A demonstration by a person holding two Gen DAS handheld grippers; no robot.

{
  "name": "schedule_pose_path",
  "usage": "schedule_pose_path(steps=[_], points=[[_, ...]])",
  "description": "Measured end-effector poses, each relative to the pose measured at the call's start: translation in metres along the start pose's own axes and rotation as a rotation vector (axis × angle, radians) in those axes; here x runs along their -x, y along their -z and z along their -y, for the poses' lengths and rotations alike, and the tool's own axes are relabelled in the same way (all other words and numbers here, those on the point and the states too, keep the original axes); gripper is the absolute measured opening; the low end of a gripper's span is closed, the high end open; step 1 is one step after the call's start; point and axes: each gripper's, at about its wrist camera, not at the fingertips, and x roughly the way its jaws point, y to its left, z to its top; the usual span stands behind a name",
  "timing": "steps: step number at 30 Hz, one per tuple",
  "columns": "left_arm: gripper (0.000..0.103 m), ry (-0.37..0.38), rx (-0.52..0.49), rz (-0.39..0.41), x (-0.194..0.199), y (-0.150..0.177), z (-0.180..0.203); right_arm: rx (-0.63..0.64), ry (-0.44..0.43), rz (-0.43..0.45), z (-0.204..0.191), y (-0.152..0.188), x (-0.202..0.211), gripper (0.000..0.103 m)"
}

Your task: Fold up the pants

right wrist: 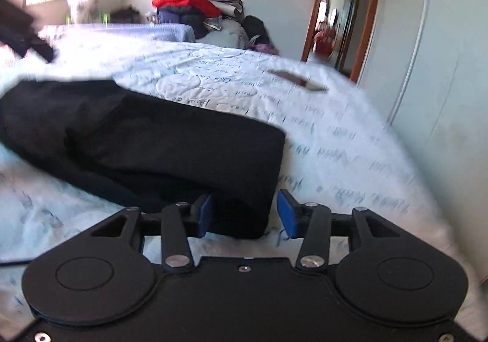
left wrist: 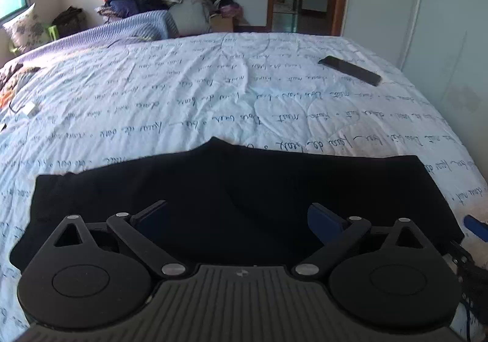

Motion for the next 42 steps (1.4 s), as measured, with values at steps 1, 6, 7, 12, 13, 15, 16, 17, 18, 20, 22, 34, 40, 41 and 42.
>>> schedule_pose_path(steps=[1, 6, 7, 12, 13, 15, 16, 17, 18, 20, 22, 34, 40, 41, 42], points=[[0.097, 0.008, 0.030, -0.009, -0.008, 0.001, 0.001, 0.070, 0.016, 0.021, -0.009, -0.004, 0.006, 0.047], [0.098, 0.197, 0.190, -0.089, -0.048, -0.008, -0.016, 0.288, -0.124, 0.153, -0.067, -0.028, 0.020, 0.046], [0.098, 0.221, 0.206, -0.116, -0.056, -0.010, -0.016, 0.312, -0.155, 0.158, -0.079, -0.032, 0.017, 0.046], [0.098, 0.256, 0.219, -0.206, -0.086, -0.015, -0.015, 0.425, -0.224, 0.120, -0.125, -0.041, -0.009, 0.044], [0.098, 0.256, 0.220, -0.214, -0.091, -0.015, -0.016, 0.434, -0.241, 0.110, -0.128, -0.041, -0.011, 0.044], [0.098, 0.260, 0.230, -0.217, -0.095, -0.015, -0.019, 0.430, -0.254, 0.108, -0.130, -0.042, -0.012, 0.044], [0.098, 0.266, 0.236, -0.216, -0.097, -0.015, -0.020, 0.419, -0.255, 0.104, -0.131, -0.043, -0.014, 0.044], [0.098, 0.270, 0.239, -0.215, -0.098, -0.015, -0.020, 0.408, -0.256, 0.108, -0.132, -0.044, -0.017, 0.044], [0.098, 0.270, 0.244, -0.214, -0.100, -0.016, -0.020, 0.400, -0.260, 0.111, -0.133, -0.045, -0.021, 0.043], [0.098, 0.271, 0.266, -0.212, -0.100, -0.018, -0.021, 0.406, -0.272, 0.112, -0.139, -0.045, -0.028, 0.031], [0.098, 0.285, 0.316, -0.189, -0.094, -0.019, -0.026, 0.388, -0.294, 0.122, -0.141, -0.044, -0.029, 0.009], [0.098, 0.301, 0.412, -0.174, -0.074, -0.019, -0.051, -0.741, -0.124, 0.252, 0.152, -0.005, 0.002, 0.008], [0.098, 0.310, 0.354, -0.214, -0.081, -0.012, -0.029, -1.180, 0.038, 0.202, 0.246, 0.097, 0.021, 0.009], [0.098, 0.318, 0.326, -0.215, -0.081, -0.011, -0.020, -1.221, 0.031, 0.168, 0.245, 0.110, 0.015, 0.009], [0.098, 0.323, 0.298, -0.210, -0.079, -0.012, -0.011, -1.249, 0.033, 0.132, 0.243, 0.121, 0.010, 0.009]])
